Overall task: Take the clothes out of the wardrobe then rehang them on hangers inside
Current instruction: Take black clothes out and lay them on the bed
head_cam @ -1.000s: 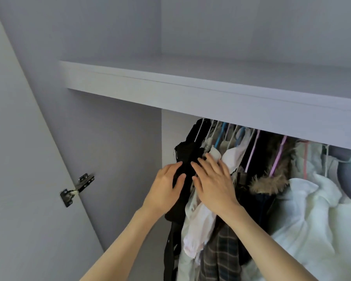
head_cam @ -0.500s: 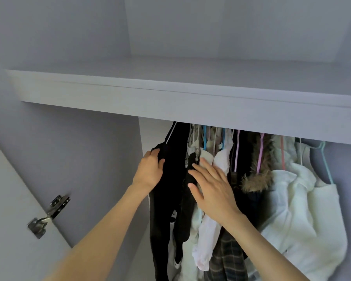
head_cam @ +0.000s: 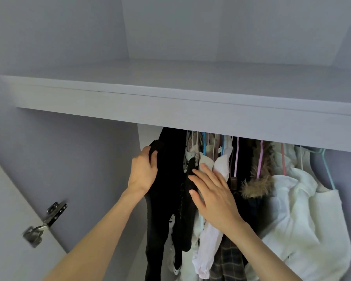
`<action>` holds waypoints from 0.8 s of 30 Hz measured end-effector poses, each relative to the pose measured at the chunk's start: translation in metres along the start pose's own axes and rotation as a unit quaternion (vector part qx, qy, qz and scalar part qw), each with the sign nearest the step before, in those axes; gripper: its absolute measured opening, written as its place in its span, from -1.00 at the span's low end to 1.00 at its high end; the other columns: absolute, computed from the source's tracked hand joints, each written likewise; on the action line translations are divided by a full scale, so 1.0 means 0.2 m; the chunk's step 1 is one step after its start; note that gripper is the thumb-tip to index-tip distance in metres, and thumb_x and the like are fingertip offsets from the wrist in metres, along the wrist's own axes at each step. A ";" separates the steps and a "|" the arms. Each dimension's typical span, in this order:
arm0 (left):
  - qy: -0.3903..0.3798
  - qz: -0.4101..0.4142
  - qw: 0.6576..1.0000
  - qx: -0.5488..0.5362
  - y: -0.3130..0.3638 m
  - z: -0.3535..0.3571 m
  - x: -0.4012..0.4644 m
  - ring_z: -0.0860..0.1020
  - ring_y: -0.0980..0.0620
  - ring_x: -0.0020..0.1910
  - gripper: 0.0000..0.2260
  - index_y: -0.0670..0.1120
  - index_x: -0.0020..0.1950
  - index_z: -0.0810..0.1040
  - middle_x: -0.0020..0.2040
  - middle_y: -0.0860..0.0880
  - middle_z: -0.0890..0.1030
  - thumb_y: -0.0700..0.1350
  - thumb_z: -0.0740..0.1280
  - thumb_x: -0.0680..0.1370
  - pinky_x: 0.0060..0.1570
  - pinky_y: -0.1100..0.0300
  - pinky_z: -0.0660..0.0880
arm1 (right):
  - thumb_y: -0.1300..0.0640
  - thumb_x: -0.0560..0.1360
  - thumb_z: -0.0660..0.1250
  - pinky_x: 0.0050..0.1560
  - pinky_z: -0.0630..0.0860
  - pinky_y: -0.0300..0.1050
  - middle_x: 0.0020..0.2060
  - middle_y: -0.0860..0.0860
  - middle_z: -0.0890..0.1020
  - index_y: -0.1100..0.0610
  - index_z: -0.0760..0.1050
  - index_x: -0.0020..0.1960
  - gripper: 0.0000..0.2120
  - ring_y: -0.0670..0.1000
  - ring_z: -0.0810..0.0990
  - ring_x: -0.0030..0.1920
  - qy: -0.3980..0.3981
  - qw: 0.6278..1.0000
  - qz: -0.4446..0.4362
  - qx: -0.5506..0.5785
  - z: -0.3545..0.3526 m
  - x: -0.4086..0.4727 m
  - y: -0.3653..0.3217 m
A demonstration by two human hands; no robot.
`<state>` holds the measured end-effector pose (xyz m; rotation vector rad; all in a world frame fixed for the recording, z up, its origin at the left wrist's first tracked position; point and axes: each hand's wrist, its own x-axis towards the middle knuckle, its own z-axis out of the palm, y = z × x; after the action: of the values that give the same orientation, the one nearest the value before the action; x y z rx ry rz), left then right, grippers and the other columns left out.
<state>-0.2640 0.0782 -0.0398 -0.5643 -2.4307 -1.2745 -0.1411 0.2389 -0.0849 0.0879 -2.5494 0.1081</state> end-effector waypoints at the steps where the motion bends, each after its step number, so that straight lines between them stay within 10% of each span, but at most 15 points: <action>1: 0.008 0.004 1.000 -0.002 0.02 -0.02 0.00 0.33 0.16 -0.52 -0.77 -0.28 0.14 0.48 -0.43 0.07 0.37 -0.17 0.14 0.63 -0.53 0.45 0.30 | -0.04 0.56 0.07 0.37 0.19 0.03 0.24 0.01 0.54 0.11 0.51 0.24 -0.60 0.01 0.32 0.40 0.002 1.000 0.001 0.004 0.01 0.00 0.00; 9: 0.031 -0.016 0.999 0.023 -0.10 -0.16 -0.32 0.41 0.18 -0.53 -0.78 -0.23 0.17 0.50 -0.46 0.08 0.38 -0.16 0.19 0.61 -0.47 0.43 0.33 | 0.01 0.59 0.12 0.40 0.22 -0.07 0.24 0.05 0.51 0.17 0.40 0.34 -0.61 -0.12 0.33 0.30 0.035 0.968 0.061 0.242 -0.07 0.13 -0.19; 17: 0.052 -0.059 0.996 0.051 -0.14 -0.25 -0.74 0.46 0.14 -0.37 -0.81 -0.17 0.14 0.50 -0.27 0.08 0.51 -0.13 0.18 0.61 -0.34 0.46 0.35 | 0.08 0.61 0.12 -0.03 0.30 -0.55 0.27 0.03 0.48 0.22 0.05 0.50 -0.47 -0.04 0.47 0.24 -0.173 0.853 0.153 0.467 -0.12 0.32 -0.60; 22: 0.073 -0.140 0.983 0.092 -0.17 -0.29 -1.06 0.49 0.11 -0.29 -0.76 -0.13 0.21 0.47 -0.14 0.03 0.54 -0.07 0.16 0.61 -0.33 0.37 0.39 | 0.19 0.60 0.17 0.00 0.58 -0.09 -0.06 0.08 0.55 0.27 0.24 0.41 -0.59 0.00 0.60 -0.15 -0.217 0.643 0.319 0.662 -0.03 0.20 -0.83; 24: 0.056 -0.152 0.981 0.110 -0.15 -0.31 -1.19 0.54 0.06 -0.20 -0.73 -0.11 0.25 0.44 -0.05 0.01 0.57 -0.03 0.15 0.61 -0.25 0.28 0.46 | 0.21 0.59 0.19 -0.11 0.59 -0.14 -0.17 0.07 0.52 0.25 0.46 0.13 -0.83 -0.04 0.53 -0.24 -0.253 0.626 0.333 0.658 -0.01 0.12 -0.87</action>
<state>-0.0662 -0.0347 -0.1386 -0.0588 -2.5859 -1.0871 -0.1451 0.0646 -0.0599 -0.3235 -2.1965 2.4859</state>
